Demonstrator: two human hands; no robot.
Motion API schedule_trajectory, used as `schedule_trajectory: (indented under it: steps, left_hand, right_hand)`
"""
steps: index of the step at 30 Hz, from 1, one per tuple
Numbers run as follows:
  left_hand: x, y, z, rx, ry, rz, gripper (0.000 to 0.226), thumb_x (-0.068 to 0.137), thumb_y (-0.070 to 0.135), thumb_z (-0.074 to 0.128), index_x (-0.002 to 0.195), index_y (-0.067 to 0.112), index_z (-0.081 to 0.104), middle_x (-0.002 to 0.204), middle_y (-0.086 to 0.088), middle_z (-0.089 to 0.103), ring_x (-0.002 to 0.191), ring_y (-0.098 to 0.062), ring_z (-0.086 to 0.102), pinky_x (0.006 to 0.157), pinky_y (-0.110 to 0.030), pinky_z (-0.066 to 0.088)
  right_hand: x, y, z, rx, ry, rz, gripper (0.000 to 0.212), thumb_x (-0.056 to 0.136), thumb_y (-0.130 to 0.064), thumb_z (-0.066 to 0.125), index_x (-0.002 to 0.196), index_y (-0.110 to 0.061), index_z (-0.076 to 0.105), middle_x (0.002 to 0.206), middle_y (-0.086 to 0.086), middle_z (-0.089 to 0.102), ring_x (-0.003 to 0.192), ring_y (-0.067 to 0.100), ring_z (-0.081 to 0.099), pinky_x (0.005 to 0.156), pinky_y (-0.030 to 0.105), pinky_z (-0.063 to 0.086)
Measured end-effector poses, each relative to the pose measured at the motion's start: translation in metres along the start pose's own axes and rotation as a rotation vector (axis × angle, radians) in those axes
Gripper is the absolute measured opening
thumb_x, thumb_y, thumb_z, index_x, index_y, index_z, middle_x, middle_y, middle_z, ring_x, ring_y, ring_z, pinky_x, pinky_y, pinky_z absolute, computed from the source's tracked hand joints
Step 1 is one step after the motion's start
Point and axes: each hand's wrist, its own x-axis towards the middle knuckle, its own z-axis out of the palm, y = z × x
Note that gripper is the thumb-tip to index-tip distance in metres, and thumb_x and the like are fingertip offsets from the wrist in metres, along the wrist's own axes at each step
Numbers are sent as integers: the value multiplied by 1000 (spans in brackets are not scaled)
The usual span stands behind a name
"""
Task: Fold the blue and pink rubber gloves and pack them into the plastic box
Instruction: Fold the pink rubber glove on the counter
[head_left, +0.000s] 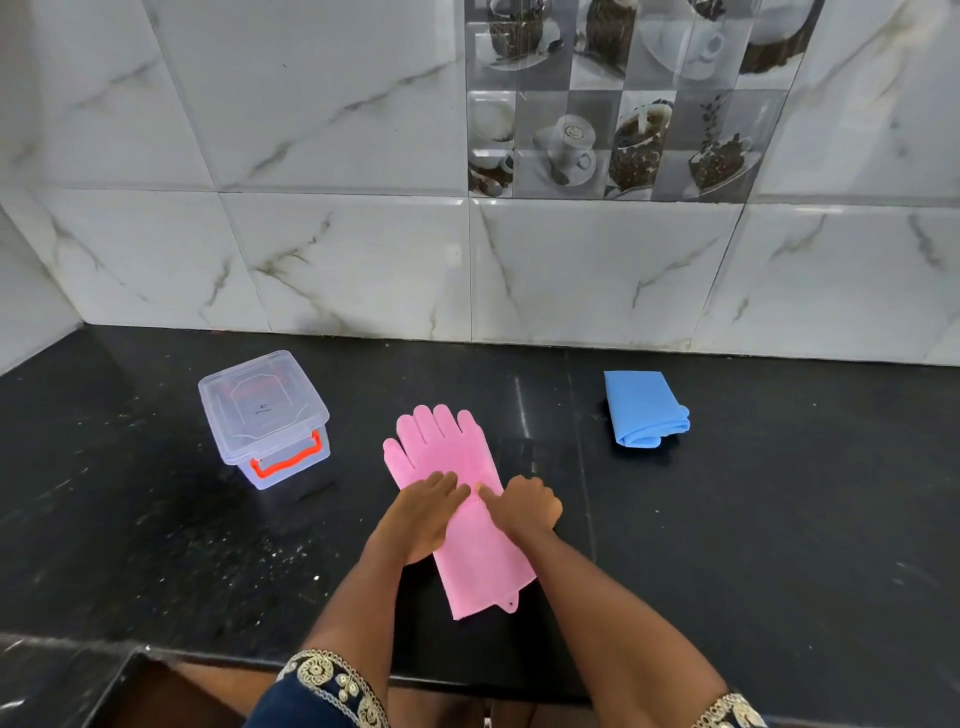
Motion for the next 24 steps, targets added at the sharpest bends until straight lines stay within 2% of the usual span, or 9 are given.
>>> schedule_trajectory:
  steps: [3,5,8,11,13,15,20,22,24]
  left_hand:
    - [-11,6,-3,60,-17,69,45,89,19,56,132,15,46,129,-6,51,111,-23,50,97,-35,41]
    - [-16,10,-5,54,-74,74,44,88,18,59,130,16,48,128,-5,51,111,-23,50,96,-34,41]
    - [-27,10,-6,-39,-120,36,42,88,14,59,129,17,49,127,-3,53,112,-23,51,93,-35,46]
    - [-36,11,-4,-376,-93,-164,56,86,13,61,138,23,41,128,4,54,116,-23,54,98,-32,47]
    - [-39,13,-2,-654,-52,-351,61,83,14,62,133,33,35,110,11,54,103,-20,57,85,-21,47]
    - [-37,12,-2,-813,-28,-421,68,77,15,69,128,35,30,99,14,54,97,-17,59,83,-18,45]
    - [-34,-7,2,-1152,11,-586,80,59,16,88,116,33,34,86,11,74,92,-7,68,98,-32,47]
    - [-34,-10,0,-1145,-48,-596,72,54,26,91,106,36,42,90,17,70,93,-7,66,93,-31,50]
    - [-31,-8,-3,-1130,-50,-620,70,54,34,91,109,34,48,105,16,62,103,-15,61,89,-30,48]
  right_hand:
    - [-12,1,-9,83,-35,18,57,89,-60,49,116,-11,60,110,5,67,100,24,66,74,31,48]
    - [-18,5,-12,240,-95,23,53,88,-44,54,130,-13,44,117,7,62,106,27,62,76,33,45]
    - [-23,11,-14,659,-238,-34,30,85,-13,47,114,-20,38,106,10,55,88,26,55,70,34,47]
    - [-27,9,-23,1132,-420,44,24,87,2,43,102,-17,46,110,13,53,77,20,56,50,26,52]
    - [-28,6,-28,1360,-478,72,24,89,4,39,102,-14,48,109,15,54,77,23,60,45,26,55]
    - [-29,6,-31,1484,-490,71,30,89,5,33,108,-12,49,106,19,56,76,27,63,47,29,58]
    - [-29,10,-29,1660,-503,102,46,79,14,26,114,11,56,93,25,69,75,31,72,59,31,62]
    - [-25,11,-25,1671,-492,116,45,77,16,29,113,13,56,96,23,70,80,29,72,64,30,63]
    - [-20,11,-21,1640,-446,160,32,81,13,42,108,14,60,98,24,71,84,30,73,73,32,62]
